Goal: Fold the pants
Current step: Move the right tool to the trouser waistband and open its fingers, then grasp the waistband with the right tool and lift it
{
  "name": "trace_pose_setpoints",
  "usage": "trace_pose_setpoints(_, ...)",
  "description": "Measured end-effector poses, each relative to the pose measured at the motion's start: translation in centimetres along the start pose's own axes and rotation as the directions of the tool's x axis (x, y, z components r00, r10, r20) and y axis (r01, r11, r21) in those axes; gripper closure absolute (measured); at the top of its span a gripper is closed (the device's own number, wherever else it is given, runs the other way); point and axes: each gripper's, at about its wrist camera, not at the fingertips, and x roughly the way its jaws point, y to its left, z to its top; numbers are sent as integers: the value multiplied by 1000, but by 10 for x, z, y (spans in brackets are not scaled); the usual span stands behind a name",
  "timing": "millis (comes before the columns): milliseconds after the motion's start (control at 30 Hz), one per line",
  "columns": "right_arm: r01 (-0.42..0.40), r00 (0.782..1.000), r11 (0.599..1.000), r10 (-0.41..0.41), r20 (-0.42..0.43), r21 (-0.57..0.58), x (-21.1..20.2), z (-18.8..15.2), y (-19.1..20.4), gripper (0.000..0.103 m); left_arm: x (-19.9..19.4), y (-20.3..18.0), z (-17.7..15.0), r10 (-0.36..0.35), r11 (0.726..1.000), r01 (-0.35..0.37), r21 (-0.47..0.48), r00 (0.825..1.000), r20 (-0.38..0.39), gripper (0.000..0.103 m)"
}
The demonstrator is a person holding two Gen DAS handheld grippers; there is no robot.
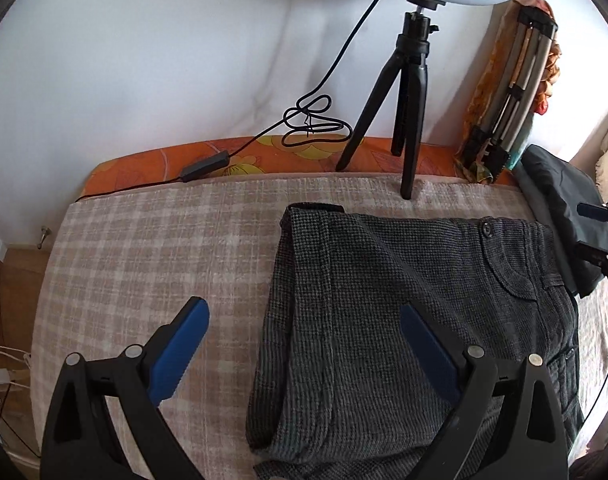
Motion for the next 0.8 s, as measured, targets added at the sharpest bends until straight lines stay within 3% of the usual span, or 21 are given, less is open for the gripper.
trace_pose_setpoints(67, -17, 999, 1000, 17, -30, -4, 19, 5, -2, 14, 15, 3, 13, 0, 1000, 0, -4, 1000, -13, 8)
trace_pose_setpoints(133, -23, 998, 1000, 22, -58, -14, 36, 9, -5, 17, 30, 9, 23, -40, 998, 38, -42, 999, -33, 22)
trace_pose_setpoints(200, -42, 996, 999, 41, -80, -15, 50, 14, -7, 23, 45, 16, 32, -85, 993, 81, -83, 995, -50, 29)
trace_pose_setpoints(367, -122, 985, 992, 118, -127, -27, 70, 26, -12, 24, 73, 19, 48, -86, 992, 79, -96, 993, -80, 29)
trace_pose_setpoints(700, -153, 965, 988, 148, -217, -6, 100, 26, -19, 24, 111, 20, 60, -129, 988, 117, -98, 984, -126, 29)
trace_pose_setpoints(767, -165, 960, 986, 158, -233, -8, 107, 24, -17, 24, 112, 18, 59, -144, 986, 134, -99, 983, -112, 36)
trace_pose_setpoints(800, -173, 956, 985, 166, -241, -9, 109, 24, -16, 29, 113, 16, 58, -171, 982, 161, -95, 980, -106, 50)
